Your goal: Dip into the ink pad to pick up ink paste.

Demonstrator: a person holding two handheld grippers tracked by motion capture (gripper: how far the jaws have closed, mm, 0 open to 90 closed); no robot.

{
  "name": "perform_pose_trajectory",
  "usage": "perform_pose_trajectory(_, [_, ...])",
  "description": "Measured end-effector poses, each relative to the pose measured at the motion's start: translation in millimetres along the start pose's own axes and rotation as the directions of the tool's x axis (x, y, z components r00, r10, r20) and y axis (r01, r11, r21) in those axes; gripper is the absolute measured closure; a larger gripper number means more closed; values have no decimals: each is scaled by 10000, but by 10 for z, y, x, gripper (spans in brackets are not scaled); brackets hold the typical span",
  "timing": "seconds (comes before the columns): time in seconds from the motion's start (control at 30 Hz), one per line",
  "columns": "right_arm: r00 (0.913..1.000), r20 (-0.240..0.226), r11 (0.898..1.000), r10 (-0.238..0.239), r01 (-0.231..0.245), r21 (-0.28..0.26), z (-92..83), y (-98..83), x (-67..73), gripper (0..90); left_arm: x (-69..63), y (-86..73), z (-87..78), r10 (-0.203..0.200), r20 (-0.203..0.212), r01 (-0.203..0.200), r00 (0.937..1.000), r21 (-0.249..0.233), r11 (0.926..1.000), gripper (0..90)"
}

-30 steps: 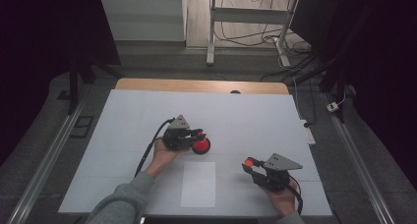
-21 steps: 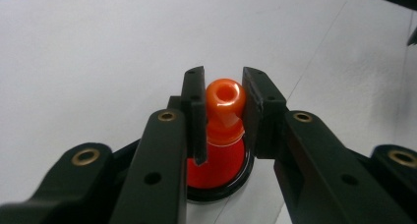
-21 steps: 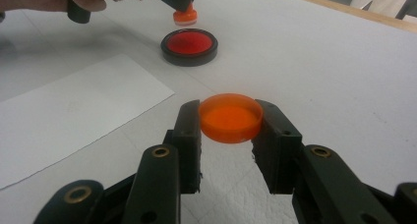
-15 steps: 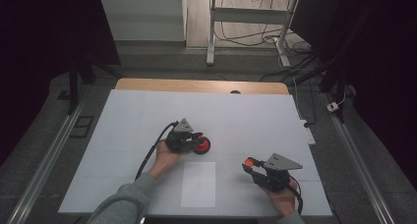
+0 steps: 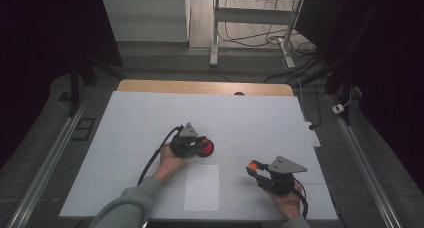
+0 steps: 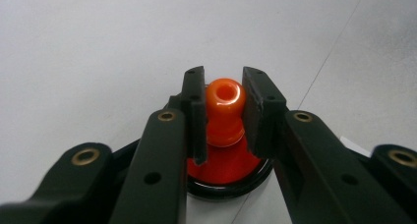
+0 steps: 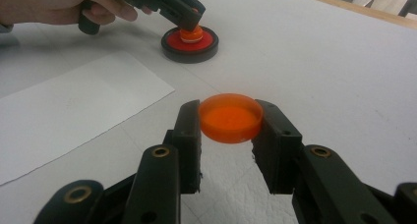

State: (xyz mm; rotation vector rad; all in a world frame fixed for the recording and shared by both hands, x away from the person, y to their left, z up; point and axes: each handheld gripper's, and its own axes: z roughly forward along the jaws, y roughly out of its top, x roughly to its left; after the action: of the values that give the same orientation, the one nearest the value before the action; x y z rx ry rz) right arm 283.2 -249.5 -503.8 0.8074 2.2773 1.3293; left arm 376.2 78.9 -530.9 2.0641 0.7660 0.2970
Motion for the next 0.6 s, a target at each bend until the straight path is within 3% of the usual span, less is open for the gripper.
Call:
perform_pose_trajectory(0.13, [10000,6,10000,-13,13,-24,0,0,1,642,-4,-36,-5,-179,-25,179,9998,-172,9997,732])
perform_pose_trajectory(0.33, [10000,-24,10000,-7,7,-10,5,-9,5,642,-48,-32,-1,164,-304,-167,9994,-70,9998,733])
perform_pose_trajectory(0.6, [10000,-18,10000,-32,32,-35,0,-1,16,642,-42,-24,6,81,-278,-82,9996,-18,10000,734])
